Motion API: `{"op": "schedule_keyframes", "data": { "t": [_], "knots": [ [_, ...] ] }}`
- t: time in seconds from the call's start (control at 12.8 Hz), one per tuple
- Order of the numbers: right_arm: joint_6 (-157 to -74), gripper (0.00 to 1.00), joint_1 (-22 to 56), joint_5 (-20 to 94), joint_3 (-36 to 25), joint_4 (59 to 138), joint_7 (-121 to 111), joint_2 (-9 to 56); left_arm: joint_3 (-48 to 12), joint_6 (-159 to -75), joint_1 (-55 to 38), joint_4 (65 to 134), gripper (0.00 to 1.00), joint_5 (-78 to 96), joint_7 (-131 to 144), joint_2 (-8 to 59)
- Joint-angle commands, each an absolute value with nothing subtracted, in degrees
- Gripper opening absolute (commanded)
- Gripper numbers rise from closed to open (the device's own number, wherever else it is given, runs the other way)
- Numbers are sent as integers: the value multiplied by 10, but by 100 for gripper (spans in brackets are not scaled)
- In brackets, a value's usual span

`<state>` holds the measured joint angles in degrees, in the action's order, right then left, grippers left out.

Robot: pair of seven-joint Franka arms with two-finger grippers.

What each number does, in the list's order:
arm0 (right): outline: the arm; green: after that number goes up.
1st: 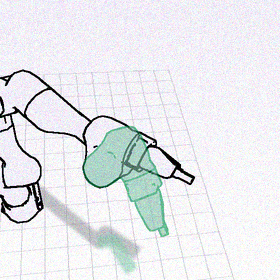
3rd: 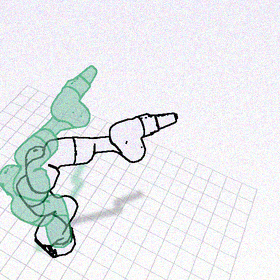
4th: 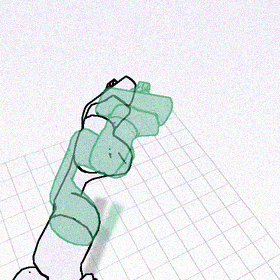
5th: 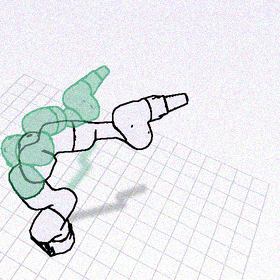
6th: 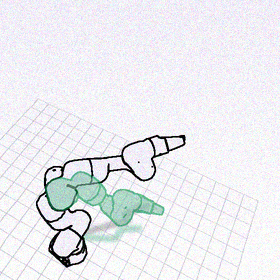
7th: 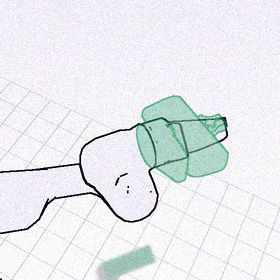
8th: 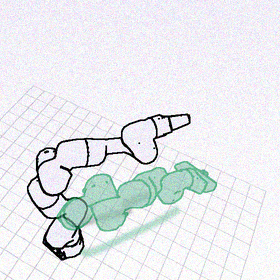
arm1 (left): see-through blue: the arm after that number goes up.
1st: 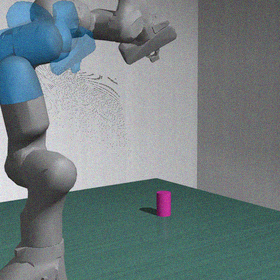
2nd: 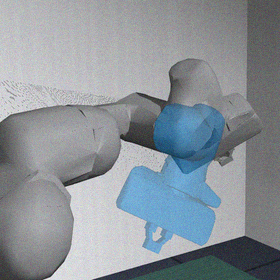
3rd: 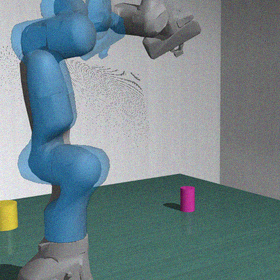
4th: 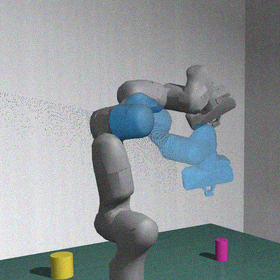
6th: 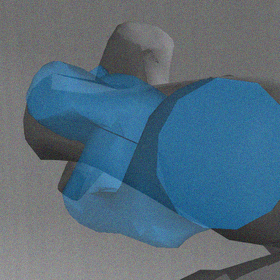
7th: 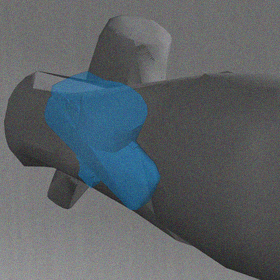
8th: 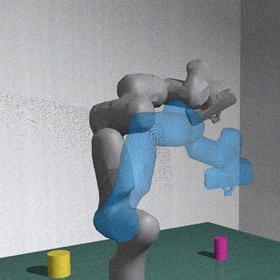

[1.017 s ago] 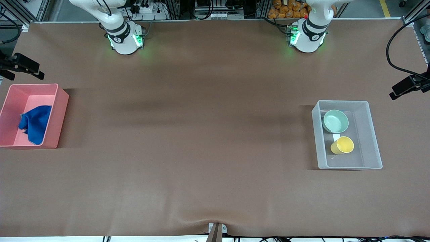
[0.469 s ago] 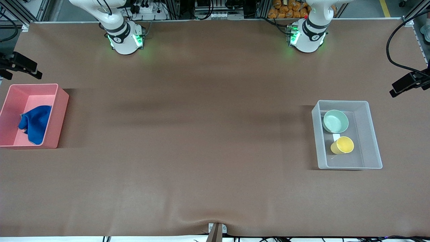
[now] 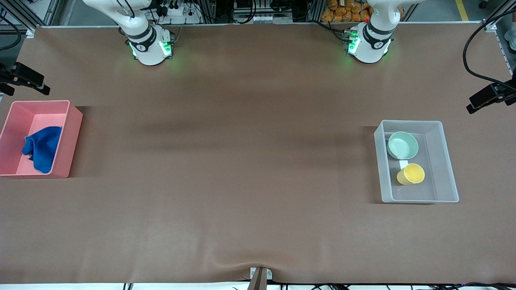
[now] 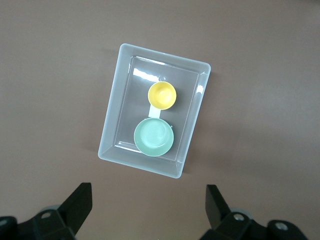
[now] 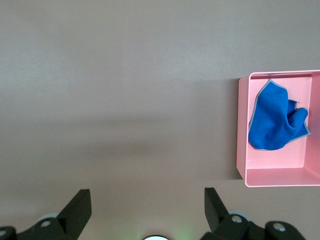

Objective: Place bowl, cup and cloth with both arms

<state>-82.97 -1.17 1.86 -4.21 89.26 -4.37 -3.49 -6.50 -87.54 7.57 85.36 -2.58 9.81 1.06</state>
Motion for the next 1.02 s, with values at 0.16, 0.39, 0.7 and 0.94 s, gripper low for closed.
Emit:
{"op": "schedule_keyframes", "data": {
  "t": [0.16,0.39,0.7,0.94],
  "knots": [
    [-823,100,-15,15,-40,882,-39,-29,-74,-839,69,853,100,-16,45,-2],
    [-822,100,-15,11,-40,884,-39,-29,-79,-833,59,852,100,-16,44,-2],
    [-821,100,-14,11,-40,884,-39,-29,-82,-824,58,848,100,-7,53,-2],
    [-820,100,-14,11,-40,884,-39,-29,-82,-809,58,841,100,-2,56,-2]
  ]
}}
